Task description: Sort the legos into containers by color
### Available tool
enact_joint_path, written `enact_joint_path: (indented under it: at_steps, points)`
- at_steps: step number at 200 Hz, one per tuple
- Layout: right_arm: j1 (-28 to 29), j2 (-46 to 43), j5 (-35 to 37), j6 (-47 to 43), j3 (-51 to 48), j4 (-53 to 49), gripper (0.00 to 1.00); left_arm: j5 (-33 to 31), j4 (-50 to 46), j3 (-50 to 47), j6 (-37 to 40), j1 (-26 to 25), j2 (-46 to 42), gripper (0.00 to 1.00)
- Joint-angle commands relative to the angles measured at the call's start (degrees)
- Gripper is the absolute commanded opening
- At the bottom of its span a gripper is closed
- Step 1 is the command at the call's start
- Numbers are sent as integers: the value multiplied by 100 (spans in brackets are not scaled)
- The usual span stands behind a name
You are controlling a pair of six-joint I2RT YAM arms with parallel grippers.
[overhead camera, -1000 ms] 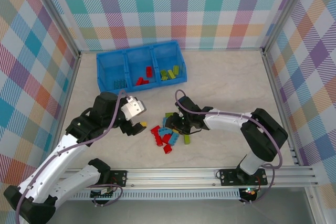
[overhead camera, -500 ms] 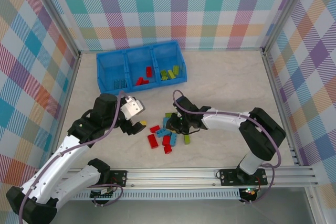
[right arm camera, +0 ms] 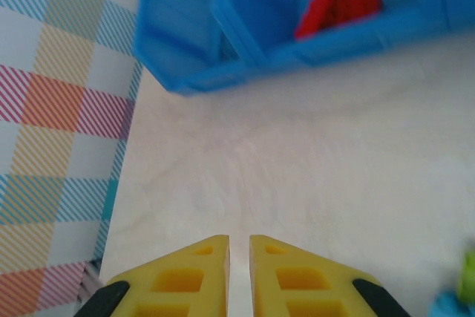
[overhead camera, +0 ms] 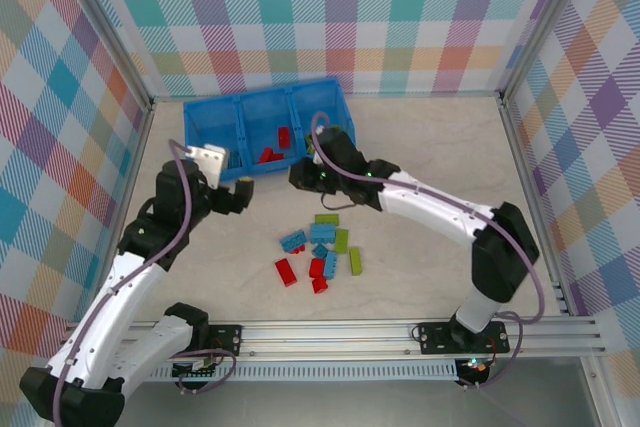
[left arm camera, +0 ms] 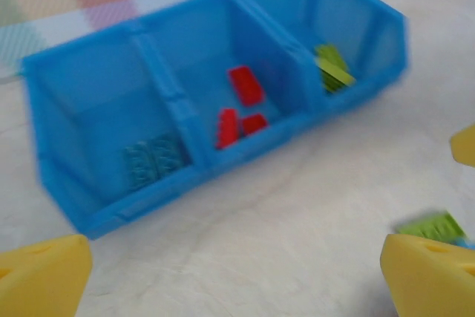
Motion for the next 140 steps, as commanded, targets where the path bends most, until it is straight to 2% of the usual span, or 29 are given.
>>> enact_joint_path:
  at_steps: [1, 9, 27, 39, 52, 72, 97, 120, 140]
  points:
    - [-39, 503, 258, -890, 281, 15, 22, -523, -91, 185, -889, 339, 135, 100]
    - [-54, 560, 327, -1050, 326, -64, 25, -426, -508, 399, -1224, 361, 284, 100]
    - [-171, 301, 299, -1286, 199, -373, 33, 823, -1539, 900, -2115, 353, 690, 100]
    - [-268, -176, 60, -1576, -331, -176, 42, 1784, -1400, 580, -2827, 245, 795, 99]
    - [-402, -774, -435, -1901, -1005, 52, 52, 2182, -921, 51, -3207, -227, 823, 96]
    - [-602, -1630, -919, -2099, -1727, -127, 61, 1448, -1151, -103, -3067, -1109, 1225, 96]
    - [-647, -2214, -884, -2239, -2022, -964, 72, 1369, -1389, 42, -3370, -1544, 2058, 99]
    - [-654, -2599, -817, -2067, -2470, -852, 76, 1216, -1069, 105, -3458, -1969, 2711, 100]
    - [-671, -2770, -792, -1906, -2706, -702, 79, 321, -1373, 371, -3130, -2293, 3392, 100]
